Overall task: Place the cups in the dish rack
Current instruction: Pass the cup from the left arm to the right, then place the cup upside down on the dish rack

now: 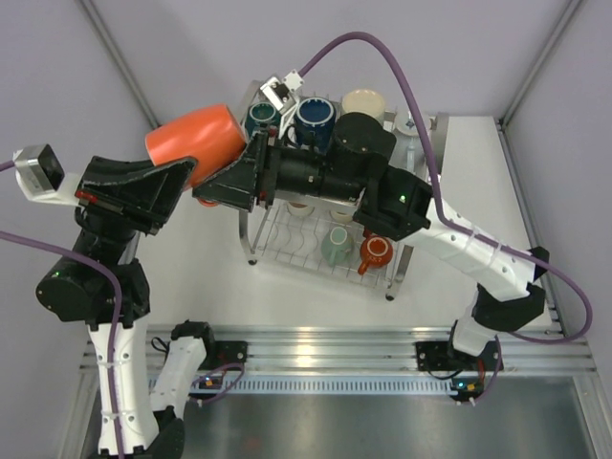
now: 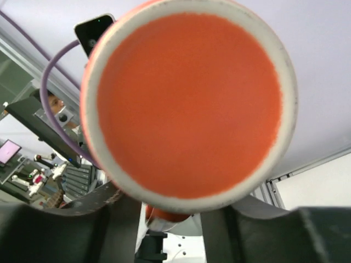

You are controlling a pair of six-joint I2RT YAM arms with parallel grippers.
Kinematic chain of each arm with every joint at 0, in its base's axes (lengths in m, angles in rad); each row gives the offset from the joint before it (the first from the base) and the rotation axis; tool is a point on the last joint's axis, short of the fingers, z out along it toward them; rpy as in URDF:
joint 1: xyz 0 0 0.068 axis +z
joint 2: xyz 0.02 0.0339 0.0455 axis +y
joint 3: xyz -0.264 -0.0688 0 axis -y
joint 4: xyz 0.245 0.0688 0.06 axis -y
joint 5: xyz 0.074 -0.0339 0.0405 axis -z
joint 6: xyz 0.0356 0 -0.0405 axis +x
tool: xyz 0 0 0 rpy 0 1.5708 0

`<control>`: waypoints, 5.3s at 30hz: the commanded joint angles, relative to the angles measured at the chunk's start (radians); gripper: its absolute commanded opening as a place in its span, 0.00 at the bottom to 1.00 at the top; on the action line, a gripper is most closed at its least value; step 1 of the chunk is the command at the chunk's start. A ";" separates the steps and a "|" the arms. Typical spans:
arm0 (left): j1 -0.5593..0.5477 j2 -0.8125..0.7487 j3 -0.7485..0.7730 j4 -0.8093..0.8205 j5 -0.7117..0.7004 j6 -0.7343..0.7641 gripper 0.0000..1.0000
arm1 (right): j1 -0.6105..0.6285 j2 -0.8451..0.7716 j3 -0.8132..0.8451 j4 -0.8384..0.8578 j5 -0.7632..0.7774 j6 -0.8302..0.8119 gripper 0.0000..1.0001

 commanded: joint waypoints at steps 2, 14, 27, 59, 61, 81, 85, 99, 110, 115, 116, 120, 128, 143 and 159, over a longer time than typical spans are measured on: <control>-0.009 -0.013 -0.005 0.072 0.004 0.004 0.00 | -0.005 0.013 0.026 0.084 -0.008 0.037 0.33; -0.014 -0.031 -0.041 0.072 -0.017 0.021 0.25 | -0.006 -0.094 -0.102 0.179 0.058 0.017 0.00; -0.014 -0.017 0.010 -0.102 -0.051 0.068 0.95 | -0.006 -0.192 -0.150 0.050 0.077 -0.099 0.00; 0.173 0.470 0.332 -0.979 -0.241 0.541 0.96 | 0.187 -0.182 -0.181 -0.520 0.308 -0.486 0.00; 0.212 0.510 0.309 -0.979 -0.162 0.533 0.95 | 0.224 -0.166 -0.216 -0.524 0.363 -0.486 0.00; 0.306 0.527 0.009 -0.853 -0.086 0.582 0.95 | 0.170 -0.036 -0.645 -0.340 0.650 -0.378 0.00; 0.307 0.504 -0.079 -0.793 -0.103 0.550 0.94 | 0.106 -0.021 -0.667 -0.295 0.626 -0.349 0.00; 0.307 0.491 -0.146 -0.756 -0.089 0.550 0.94 | 0.006 0.071 -0.662 -0.266 0.687 -0.286 0.00; 0.307 0.481 -0.150 -0.756 -0.083 0.545 0.94 | -0.031 0.113 -0.698 -0.214 0.768 -0.250 0.00; 0.307 0.481 -0.150 -0.756 -0.079 0.541 0.94 | -0.055 0.125 -0.711 -0.199 0.773 -0.239 0.00; 0.306 0.481 -0.151 -0.756 -0.079 0.539 0.94 | -0.057 0.128 -0.713 -0.192 0.779 -0.243 0.00; 0.307 0.480 -0.146 -0.758 -0.075 0.536 0.94 | -0.063 0.153 -0.708 -0.192 0.784 -0.251 0.00; 0.307 0.477 -0.148 -0.756 -0.072 0.533 0.94 | -0.072 0.167 -0.730 -0.154 0.773 -0.283 0.13; 0.307 0.471 -0.148 -0.755 -0.069 0.519 0.94 | -0.077 0.185 -0.710 -0.235 0.859 -0.291 0.37; 0.307 0.475 -0.133 -0.755 -0.049 0.513 0.94 | 0.004 0.108 -0.669 -0.347 0.736 -0.404 0.46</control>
